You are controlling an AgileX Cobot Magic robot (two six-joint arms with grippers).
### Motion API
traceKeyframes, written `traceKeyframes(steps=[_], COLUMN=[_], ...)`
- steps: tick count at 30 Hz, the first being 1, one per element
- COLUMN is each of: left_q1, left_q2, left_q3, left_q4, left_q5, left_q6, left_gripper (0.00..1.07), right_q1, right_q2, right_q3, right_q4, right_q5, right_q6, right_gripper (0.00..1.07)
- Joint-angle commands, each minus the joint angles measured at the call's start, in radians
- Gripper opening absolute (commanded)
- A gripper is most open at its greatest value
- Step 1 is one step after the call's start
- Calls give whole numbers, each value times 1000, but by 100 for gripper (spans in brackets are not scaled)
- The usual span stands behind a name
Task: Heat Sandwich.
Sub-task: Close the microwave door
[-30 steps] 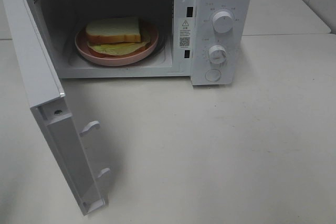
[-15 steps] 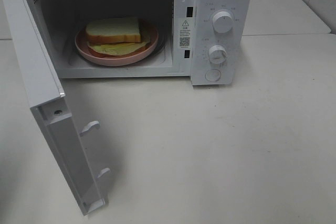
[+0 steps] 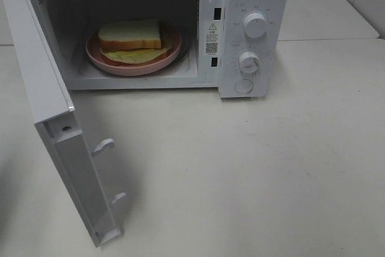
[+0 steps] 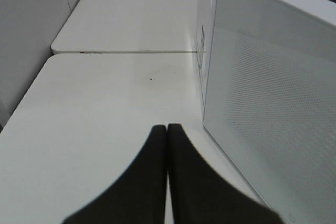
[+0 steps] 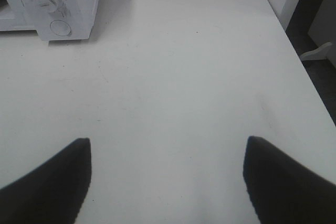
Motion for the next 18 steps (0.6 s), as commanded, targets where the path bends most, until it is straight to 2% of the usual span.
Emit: traceKeyframes(steps=[1, 11, 14, 17, 18], left_q1=[-4, -4, -4, -4, -4], left_q2=[58, 296, 353, 429, 429], left_q3=[36, 43, 43, 43, 43], left_q4=[-2, 11, 65, 171, 171], left_q5=[-147, -410, -474, -566, -566], left_q6=[-1, -9, -35, -125, -125], left_gripper=[0, 0, 0, 0, 0], right_q1=[-7, -7, -7, -7, -7], right_q2=[-26, -26, -26, -26, -26], right_q3=[1, 1, 1, 1, 1], right_q4=[-4, -4, -4, -4, -4], right_q5=[-4, -4, -4, -4, -4], right_q6=[-3, -3, -3, -3, -3], right_gripper=[76, 76, 76, 76, 76])
